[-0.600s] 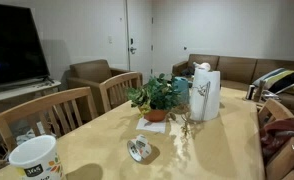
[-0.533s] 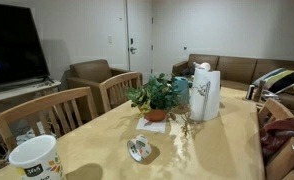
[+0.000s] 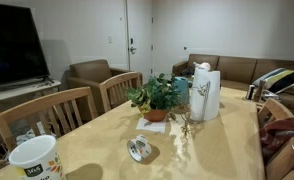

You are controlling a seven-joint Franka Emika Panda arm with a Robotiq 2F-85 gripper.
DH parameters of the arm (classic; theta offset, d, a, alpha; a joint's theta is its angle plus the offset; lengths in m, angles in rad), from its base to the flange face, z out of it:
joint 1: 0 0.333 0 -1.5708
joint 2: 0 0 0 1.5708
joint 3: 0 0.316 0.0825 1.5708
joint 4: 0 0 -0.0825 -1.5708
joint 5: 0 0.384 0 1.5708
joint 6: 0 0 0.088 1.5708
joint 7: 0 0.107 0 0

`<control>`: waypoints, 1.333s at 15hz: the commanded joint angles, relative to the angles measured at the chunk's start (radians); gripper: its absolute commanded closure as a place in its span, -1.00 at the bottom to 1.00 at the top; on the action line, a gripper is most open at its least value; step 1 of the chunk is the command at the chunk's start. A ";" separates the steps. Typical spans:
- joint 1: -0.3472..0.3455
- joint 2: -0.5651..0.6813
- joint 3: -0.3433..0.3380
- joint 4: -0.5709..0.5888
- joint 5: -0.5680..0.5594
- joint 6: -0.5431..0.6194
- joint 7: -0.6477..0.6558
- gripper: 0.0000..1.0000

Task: Push the tape on the table

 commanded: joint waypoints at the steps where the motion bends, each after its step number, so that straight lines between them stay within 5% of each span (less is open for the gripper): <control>1: 0.047 -0.034 0.012 -0.014 -0.040 0.007 -0.052 -1.00; 10: 0.357 -0.096 0.164 -0.062 0.023 -0.003 -0.157 -1.00; 20: 0.638 0.022 0.257 -0.086 0.051 0.131 -0.349 -1.00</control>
